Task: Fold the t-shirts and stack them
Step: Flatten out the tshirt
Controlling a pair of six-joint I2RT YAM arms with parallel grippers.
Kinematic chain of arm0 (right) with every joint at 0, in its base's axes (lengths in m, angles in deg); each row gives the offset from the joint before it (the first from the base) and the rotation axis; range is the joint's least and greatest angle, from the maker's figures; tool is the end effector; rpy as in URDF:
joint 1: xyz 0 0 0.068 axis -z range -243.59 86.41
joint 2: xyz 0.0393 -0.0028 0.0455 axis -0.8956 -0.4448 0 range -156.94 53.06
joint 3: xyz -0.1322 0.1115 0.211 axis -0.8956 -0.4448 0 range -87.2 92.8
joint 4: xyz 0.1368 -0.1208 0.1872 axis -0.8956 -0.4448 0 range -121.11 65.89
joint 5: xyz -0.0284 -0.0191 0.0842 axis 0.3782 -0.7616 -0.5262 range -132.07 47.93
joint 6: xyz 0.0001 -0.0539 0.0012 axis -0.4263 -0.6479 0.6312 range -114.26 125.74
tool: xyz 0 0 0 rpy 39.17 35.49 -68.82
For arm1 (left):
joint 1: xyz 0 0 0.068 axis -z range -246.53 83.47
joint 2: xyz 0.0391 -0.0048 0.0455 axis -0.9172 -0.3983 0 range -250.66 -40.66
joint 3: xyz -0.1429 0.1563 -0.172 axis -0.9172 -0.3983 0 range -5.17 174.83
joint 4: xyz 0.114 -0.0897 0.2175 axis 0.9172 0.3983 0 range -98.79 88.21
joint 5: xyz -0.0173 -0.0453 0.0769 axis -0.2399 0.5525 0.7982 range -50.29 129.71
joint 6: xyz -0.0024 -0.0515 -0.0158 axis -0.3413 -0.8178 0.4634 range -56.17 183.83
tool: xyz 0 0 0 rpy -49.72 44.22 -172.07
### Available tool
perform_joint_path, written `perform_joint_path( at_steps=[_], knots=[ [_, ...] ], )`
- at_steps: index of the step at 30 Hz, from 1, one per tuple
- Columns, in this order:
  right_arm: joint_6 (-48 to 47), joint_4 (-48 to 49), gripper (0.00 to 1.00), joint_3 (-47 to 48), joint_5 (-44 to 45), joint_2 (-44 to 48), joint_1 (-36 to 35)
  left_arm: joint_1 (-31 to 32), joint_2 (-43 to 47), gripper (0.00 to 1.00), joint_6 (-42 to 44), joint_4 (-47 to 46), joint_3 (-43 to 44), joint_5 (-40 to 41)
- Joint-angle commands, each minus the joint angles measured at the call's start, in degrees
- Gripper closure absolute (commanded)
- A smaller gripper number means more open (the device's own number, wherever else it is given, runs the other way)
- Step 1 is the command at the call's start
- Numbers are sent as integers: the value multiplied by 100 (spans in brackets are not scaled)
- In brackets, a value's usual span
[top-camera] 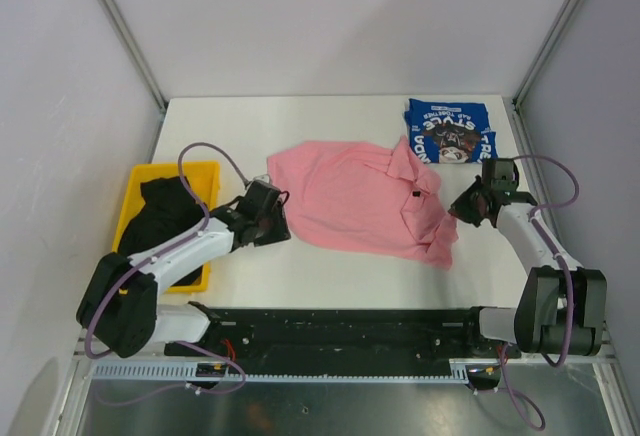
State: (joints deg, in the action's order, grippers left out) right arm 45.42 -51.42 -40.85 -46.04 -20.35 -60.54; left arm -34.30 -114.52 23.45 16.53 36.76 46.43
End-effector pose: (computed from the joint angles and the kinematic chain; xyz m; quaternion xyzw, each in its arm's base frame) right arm 0.2537 -0.0110 0.2196 0.3368 0.8900 0.1274 0.2799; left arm 0.2099 -0.1272 0.1965 -0.0846 0.9542 -0.1212 0.2601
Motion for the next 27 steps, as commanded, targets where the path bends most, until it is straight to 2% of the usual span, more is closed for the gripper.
perform_joint_path(
  at_steps=[1,7,19,23,25,27],
  knots=[
    [42,196,100,-76,-73,158,-80,18,-30,49,-253,-427,7,208],
    [67,205,100,-206,-65,346,-209,19,-410,49,-203,-1027,-105,-81],
    [16,-19,100,-216,-61,588,-538,18,-1401,51,-367,-1761,73,-163],
    [-24,-162,100,-214,-43,742,-593,20,-1603,57,-436,-2037,140,-170],
    [-27,-211,100,-218,-58,820,-616,20,-1657,65,-460,-2120,168,-123],
    [-25,-244,100,-215,-73,907,-673,16,-1670,76,-461,-2148,197,-64]
  ],
)
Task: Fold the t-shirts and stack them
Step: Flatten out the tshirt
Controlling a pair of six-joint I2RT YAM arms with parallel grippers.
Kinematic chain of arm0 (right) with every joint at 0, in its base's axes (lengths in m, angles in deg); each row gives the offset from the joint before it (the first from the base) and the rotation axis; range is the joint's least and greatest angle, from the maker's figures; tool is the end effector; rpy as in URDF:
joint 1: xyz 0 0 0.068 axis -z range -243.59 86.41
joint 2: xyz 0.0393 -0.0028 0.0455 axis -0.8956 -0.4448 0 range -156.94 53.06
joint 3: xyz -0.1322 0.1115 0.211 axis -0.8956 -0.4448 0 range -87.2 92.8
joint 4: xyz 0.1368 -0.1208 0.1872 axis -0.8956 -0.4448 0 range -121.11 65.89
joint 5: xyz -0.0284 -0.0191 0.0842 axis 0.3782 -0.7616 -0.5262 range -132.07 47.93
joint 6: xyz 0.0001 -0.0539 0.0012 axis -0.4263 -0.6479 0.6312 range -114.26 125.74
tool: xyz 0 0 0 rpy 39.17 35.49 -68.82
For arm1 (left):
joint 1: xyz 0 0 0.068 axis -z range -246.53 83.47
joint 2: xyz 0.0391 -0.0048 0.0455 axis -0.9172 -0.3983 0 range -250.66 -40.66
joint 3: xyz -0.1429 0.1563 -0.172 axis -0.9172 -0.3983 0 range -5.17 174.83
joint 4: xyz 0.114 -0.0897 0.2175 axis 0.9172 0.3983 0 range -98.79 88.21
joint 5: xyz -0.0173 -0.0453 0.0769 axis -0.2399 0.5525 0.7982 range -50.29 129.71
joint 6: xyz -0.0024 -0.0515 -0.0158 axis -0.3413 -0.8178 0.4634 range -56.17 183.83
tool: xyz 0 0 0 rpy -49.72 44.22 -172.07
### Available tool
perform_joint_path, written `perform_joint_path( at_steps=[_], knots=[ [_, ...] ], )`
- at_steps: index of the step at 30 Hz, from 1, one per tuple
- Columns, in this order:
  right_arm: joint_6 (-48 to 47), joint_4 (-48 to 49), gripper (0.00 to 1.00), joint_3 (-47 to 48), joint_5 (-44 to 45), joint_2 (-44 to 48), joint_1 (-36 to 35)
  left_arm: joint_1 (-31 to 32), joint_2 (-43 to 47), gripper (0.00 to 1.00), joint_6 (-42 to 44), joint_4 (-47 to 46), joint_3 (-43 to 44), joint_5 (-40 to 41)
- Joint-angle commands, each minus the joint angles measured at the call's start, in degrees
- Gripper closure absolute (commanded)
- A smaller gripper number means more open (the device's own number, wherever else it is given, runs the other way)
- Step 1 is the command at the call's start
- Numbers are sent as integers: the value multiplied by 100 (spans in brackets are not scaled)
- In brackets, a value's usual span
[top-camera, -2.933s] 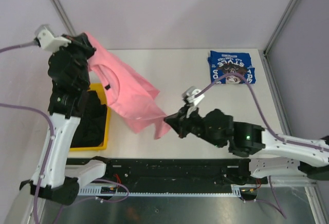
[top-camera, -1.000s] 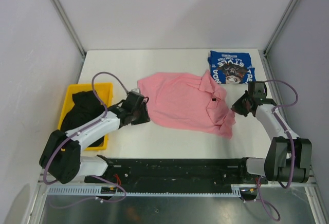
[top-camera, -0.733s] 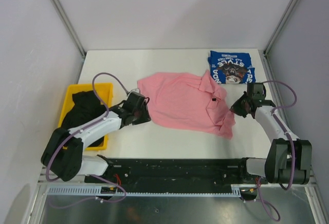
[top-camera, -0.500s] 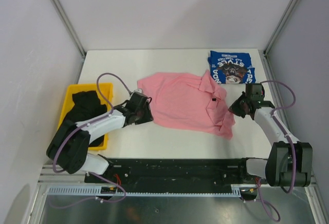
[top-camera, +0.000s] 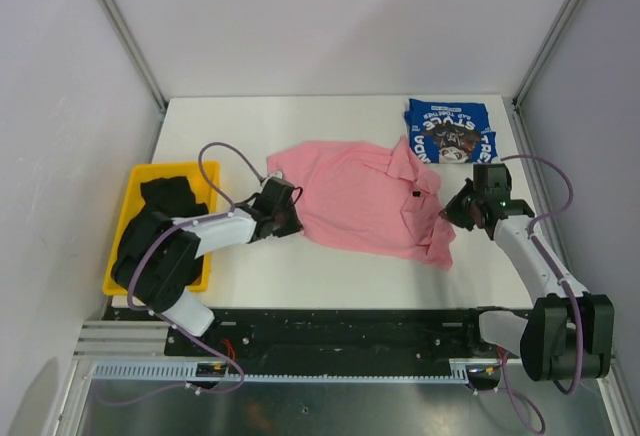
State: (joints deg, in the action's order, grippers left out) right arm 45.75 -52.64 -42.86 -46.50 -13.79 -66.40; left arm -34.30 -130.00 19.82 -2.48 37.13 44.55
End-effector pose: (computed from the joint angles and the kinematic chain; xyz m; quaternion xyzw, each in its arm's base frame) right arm 0.2340 0.0142 0.2328 0.2883 0.8970 0.1555 0.2969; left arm 0.2496 -0.1537 0.1513 -0.1106 0.9421 -0.1623 0.2718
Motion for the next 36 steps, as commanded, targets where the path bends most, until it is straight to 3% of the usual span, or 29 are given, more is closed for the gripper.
perform_joint_path(
  at_steps=[1,4,12,15,18,20,22,24,26,30,36],
  knots=[
    [-56,-137,100,-13,-21,295,-123,9,-86,84,-99,-250,145,149],
    [-55,-217,100,-12,7,437,-250,-41,327,98,-83,-186,16,366],
    [40,-338,100,-9,-87,924,-706,-241,2355,100,777,734,150,1290],
    [-55,-390,100,-7,-59,989,-575,-239,1802,100,1431,808,938,811],
    [-219,-391,100,-3,-278,754,-178,-110,226,99,1890,1109,2335,-66],
    [-318,-344,100,-4,-355,483,17,100,-944,85,2156,1463,3346,-320],
    [-377,-279,100,-6,-403,221,116,249,-1876,63,2264,1910,4258,-604],
    [-436,-208,100,-5,-404,-4,172,306,-2270,47,2223,2092,4644,-758],
    [-486,-158,100,-4,-400,-184,218,333,-2258,38,2200,2126,4661,-720],
    [-597,-41,100,-4,-329,-470,404,296,-1822,35,2206,2130,4279,-321],
    [-725,21,100,-4,-151,-692,683,48,-1111,46,1832,2071,3559,372]
  ],
)
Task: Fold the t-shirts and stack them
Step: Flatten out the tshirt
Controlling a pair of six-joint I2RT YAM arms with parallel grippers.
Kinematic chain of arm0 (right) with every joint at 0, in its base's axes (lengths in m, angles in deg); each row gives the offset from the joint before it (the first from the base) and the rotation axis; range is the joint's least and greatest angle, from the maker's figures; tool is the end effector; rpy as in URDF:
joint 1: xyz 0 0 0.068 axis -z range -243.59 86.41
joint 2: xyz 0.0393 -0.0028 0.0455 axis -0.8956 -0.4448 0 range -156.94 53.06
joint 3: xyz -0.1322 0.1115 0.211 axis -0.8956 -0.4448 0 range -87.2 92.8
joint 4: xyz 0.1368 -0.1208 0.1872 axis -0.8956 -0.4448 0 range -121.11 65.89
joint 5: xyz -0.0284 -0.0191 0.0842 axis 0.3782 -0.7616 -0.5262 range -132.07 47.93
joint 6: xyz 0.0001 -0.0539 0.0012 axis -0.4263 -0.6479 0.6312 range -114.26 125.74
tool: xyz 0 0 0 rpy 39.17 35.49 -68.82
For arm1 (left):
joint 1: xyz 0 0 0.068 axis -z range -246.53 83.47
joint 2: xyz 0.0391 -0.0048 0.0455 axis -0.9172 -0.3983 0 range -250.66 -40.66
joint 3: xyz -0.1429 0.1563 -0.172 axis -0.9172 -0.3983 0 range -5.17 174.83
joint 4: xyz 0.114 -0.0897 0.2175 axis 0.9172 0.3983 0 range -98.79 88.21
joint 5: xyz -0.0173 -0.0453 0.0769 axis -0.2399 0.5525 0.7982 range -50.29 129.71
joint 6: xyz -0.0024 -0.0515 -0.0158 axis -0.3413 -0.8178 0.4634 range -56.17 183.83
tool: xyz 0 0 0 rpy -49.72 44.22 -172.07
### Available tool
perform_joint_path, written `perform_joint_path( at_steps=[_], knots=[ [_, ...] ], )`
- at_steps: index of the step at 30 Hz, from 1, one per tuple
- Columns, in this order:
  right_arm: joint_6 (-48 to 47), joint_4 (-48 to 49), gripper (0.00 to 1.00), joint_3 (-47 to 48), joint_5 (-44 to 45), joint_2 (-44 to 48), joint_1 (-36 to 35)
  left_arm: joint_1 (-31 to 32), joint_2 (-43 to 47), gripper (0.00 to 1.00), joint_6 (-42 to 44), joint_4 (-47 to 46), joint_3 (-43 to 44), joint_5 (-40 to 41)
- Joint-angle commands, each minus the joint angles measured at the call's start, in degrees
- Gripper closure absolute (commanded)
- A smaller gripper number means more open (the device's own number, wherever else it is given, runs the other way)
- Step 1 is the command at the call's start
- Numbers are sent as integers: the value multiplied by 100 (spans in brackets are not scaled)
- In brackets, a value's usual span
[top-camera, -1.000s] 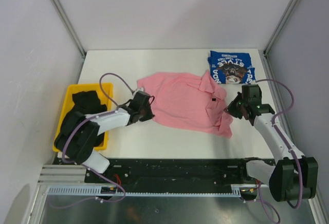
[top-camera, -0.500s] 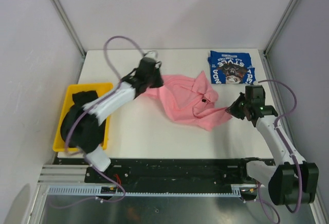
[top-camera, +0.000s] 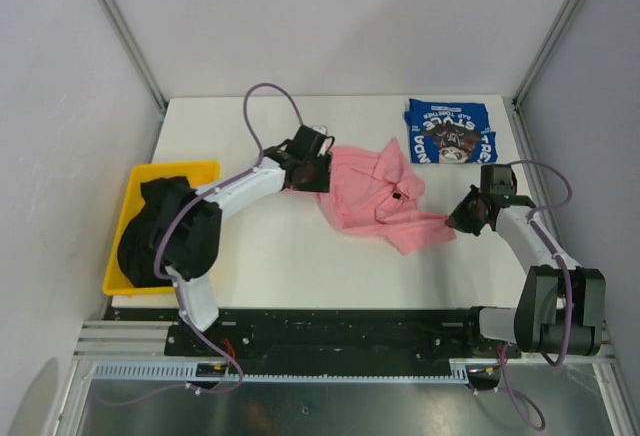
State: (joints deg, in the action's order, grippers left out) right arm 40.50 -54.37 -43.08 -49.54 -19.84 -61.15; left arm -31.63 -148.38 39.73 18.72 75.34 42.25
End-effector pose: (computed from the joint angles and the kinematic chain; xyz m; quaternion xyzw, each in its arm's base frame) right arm 0.2422 -0.0057 0.2068 0.2902 0.9170 0.1344 0.2383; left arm 0.3364 -0.2326 0.2169 0.0829 0.9492 -0.1307 0.2741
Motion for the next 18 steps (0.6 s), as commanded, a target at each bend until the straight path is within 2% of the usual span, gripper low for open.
perform_joint_path(
  at_steps=[1,9,18],
  knots=[
    [-230,195,100,18,195,-112,208,-281,766,48,-224,-60,-320,688],
    [-318,360,100,-59,164,-331,615,-537,365,57,-606,-91,-217,872],
    [-359,438,100,-76,79,-375,749,-682,-351,56,-711,-136,354,587]
  ],
)
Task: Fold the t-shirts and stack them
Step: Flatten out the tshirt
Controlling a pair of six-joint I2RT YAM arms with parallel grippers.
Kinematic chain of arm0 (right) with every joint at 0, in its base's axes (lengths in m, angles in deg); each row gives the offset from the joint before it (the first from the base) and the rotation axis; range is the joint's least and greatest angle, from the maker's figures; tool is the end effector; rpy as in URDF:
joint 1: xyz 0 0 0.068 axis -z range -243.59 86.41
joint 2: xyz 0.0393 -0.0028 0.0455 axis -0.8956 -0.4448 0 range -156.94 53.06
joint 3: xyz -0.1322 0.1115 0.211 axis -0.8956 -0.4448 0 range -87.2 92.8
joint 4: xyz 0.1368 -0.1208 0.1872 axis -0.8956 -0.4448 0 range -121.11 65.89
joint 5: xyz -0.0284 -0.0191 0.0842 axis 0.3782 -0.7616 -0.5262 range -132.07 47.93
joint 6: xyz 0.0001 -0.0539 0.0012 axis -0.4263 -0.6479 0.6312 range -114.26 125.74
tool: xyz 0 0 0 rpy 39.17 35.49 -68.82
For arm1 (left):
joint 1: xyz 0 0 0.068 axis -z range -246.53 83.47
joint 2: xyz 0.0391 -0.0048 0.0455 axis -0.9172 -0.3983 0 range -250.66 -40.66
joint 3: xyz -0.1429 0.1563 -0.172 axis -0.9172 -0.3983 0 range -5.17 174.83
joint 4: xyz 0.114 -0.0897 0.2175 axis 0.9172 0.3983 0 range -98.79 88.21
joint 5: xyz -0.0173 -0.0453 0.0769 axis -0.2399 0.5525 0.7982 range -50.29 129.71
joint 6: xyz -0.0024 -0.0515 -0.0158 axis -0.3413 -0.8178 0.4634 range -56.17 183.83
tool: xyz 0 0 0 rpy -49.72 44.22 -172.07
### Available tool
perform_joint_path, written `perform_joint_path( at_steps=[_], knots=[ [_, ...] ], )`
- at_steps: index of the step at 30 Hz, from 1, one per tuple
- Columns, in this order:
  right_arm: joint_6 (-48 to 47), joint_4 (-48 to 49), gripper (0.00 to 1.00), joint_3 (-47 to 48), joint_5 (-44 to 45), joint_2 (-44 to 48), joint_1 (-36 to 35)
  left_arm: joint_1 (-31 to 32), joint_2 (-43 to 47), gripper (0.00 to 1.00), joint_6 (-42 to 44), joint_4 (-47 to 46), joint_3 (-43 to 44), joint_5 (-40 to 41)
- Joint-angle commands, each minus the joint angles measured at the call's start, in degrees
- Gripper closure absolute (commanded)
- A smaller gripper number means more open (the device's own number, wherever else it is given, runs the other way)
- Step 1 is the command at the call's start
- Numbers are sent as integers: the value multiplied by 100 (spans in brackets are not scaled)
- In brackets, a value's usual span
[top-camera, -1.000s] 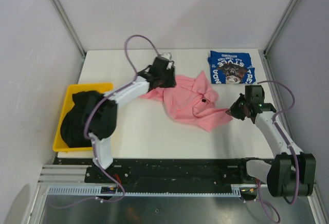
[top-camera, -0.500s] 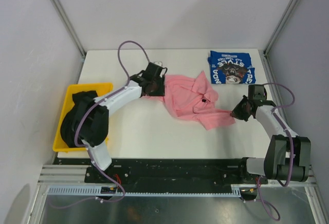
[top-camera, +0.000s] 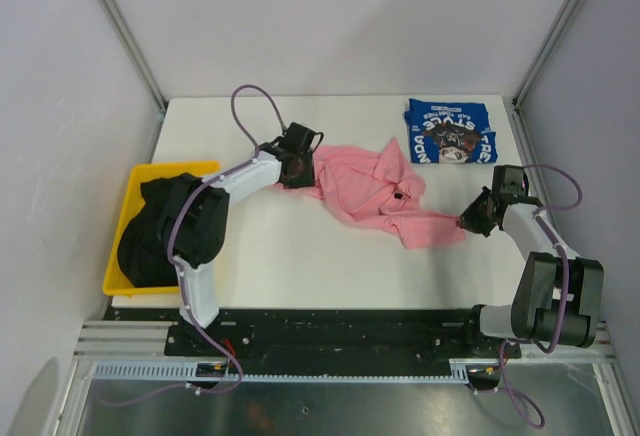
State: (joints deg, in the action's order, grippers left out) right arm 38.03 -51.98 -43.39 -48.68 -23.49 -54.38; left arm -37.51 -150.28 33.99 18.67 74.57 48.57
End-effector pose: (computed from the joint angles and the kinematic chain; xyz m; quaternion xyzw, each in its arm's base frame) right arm 0.2482 -0.0361 0.1930 0.3284 0.9082 0.1053 0.2370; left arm 0.3611 -0.1939 0.2002 -0.0286 0.9566 -0.0731 0.2805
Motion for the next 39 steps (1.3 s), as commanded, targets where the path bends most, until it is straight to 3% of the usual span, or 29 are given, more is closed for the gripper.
perform_joint_path(
  at_steps=[1,10,18,25,39],
  knots=[
    [-106,206,100,-51,-15,4,76,-118,-233,56,-153,-138,486,-75],
    [-118,224,100,-77,-54,47,89,-226,-721,56,-171,-245,1046,-241],
    [-151,240,100,-86,-94,30,95,-264,-919,63,-238,-247,1154,-354],
    [-180,273,100,-83,-123,4,98,-271,-498,54,-244,-247,883,-216],
    [-196,312,100,-83,-157,-49,98,-309,-616,53,-404,-241,777,-271]
  ],
)
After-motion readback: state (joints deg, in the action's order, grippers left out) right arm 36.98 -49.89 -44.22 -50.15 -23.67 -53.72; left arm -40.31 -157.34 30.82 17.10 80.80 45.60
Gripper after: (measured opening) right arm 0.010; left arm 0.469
